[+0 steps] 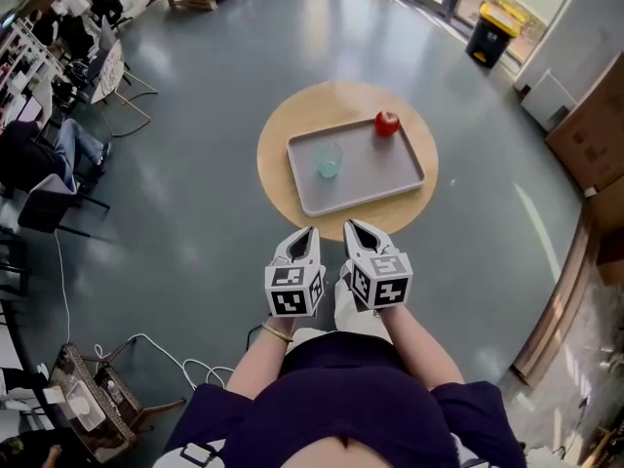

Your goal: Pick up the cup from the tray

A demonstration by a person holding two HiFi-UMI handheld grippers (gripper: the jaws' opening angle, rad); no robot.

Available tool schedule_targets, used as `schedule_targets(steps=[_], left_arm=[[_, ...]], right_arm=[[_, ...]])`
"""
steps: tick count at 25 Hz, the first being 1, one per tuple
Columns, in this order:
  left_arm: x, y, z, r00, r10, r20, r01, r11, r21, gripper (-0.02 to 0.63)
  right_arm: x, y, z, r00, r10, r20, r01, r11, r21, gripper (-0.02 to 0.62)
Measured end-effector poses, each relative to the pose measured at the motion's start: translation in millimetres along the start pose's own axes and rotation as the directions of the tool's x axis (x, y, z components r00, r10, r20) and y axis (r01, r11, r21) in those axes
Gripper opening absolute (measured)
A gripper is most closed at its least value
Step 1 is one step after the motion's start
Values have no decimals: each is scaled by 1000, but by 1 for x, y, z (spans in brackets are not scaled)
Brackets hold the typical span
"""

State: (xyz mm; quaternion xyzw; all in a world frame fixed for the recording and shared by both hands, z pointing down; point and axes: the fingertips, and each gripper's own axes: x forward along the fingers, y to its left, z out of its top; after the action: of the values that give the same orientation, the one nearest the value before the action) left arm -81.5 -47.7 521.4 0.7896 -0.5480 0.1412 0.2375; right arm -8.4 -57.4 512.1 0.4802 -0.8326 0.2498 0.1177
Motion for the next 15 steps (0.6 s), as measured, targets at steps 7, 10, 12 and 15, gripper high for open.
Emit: schedule_targets(steps=[7,10,12,15], left_arm=[[61,10,35,999,48,2,-48,999,-12,8],[83,13,46,998,65,7,-65,998,-23,8],[97,13,52,997,75,11,-75,997,-28,8],[113,16,59,996,89,14,-89,995,-35,8]], right_arm=[[42,-44,35,999,28,-24,-28,999,-15,9],[59,-60,45,998,41,-38,-42,999,-24,9],[69,-69,51,998,52,-43,-53,998,-26,9],[83,-78,59,996,70,-52,-72,997,-35,9]])
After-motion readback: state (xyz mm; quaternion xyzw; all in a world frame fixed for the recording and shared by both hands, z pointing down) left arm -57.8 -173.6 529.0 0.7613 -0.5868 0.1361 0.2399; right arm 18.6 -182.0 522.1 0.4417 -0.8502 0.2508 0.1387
